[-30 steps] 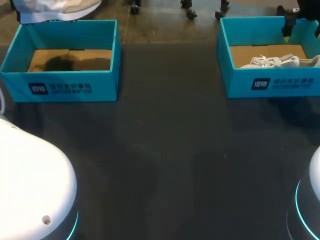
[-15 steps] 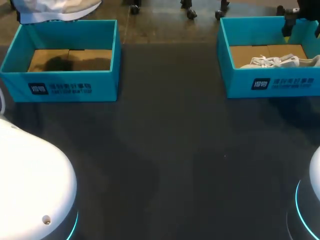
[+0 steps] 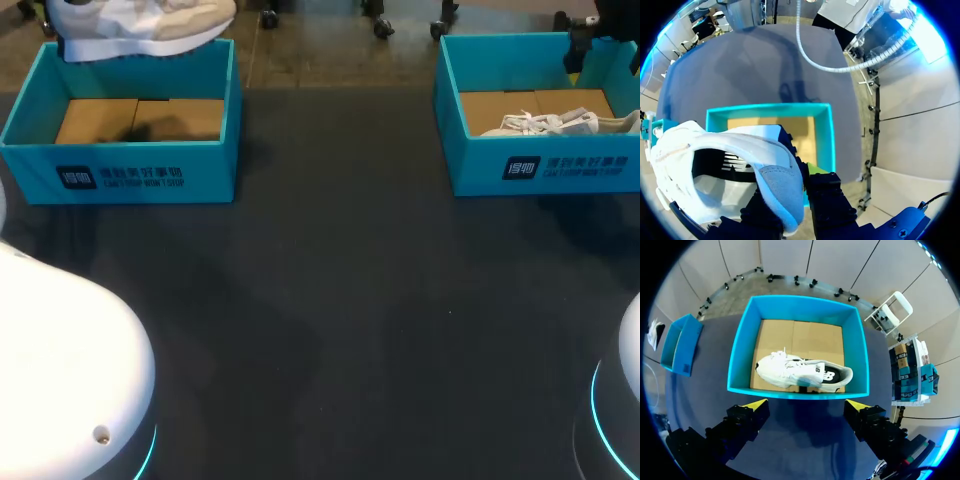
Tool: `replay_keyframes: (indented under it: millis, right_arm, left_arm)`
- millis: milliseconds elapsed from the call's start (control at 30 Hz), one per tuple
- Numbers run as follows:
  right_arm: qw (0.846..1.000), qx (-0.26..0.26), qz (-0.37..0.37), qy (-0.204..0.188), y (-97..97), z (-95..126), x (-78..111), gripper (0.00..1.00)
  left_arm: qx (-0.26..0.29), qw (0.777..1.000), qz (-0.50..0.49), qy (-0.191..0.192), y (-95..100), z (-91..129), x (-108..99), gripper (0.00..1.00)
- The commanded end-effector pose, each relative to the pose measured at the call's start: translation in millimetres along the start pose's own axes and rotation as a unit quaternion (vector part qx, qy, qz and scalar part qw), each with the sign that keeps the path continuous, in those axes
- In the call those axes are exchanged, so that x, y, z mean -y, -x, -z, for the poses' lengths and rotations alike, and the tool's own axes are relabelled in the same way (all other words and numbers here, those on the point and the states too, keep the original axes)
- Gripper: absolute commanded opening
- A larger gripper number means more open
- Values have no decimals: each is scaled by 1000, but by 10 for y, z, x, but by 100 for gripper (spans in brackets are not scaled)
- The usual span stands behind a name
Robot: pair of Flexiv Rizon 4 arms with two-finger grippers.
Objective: Take the shoe out of the shoebox, open the shoe tongue, remove and reinsert the insole, then place the shoe into the shoebox
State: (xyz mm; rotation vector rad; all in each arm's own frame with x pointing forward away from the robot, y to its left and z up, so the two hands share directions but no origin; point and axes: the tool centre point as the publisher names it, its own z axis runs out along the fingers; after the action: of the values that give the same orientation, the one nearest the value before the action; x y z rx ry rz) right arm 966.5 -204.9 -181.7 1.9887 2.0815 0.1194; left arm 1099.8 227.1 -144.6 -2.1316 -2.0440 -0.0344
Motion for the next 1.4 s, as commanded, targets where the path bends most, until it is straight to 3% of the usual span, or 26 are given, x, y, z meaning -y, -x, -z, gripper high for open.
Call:
replay_keyframes:
  millis: [33, 267, 700, 1067, 1400]
  right_arm:
    - [1000, 0, 0, 1, 1, 1, 6, 100]
    - [1000, 0, 0, 1, 1, 1, 6, 100]
    - [1000, 0, 0, 1, 1, 1, 6, 100]
    - [1000, 0, 0, 1, 1, 1, 6, 100]
    - [1000, 0, 0, 1, 1, 1, 6, 100]
  left_arm:
    - [-8, 998, 2, 55, 209, 96, 515, 0]
    - [-8, 997, -6, 83, 587, 241, 980, 0]
    - [-10, 996, -17, 85, 1169, 311, 1635, 0]
    - [-22, 995, 17, 95, 1546, 308, 2051, 0]
    - [-28, 996, 37, 80, 2103, 236, 2395, 0]
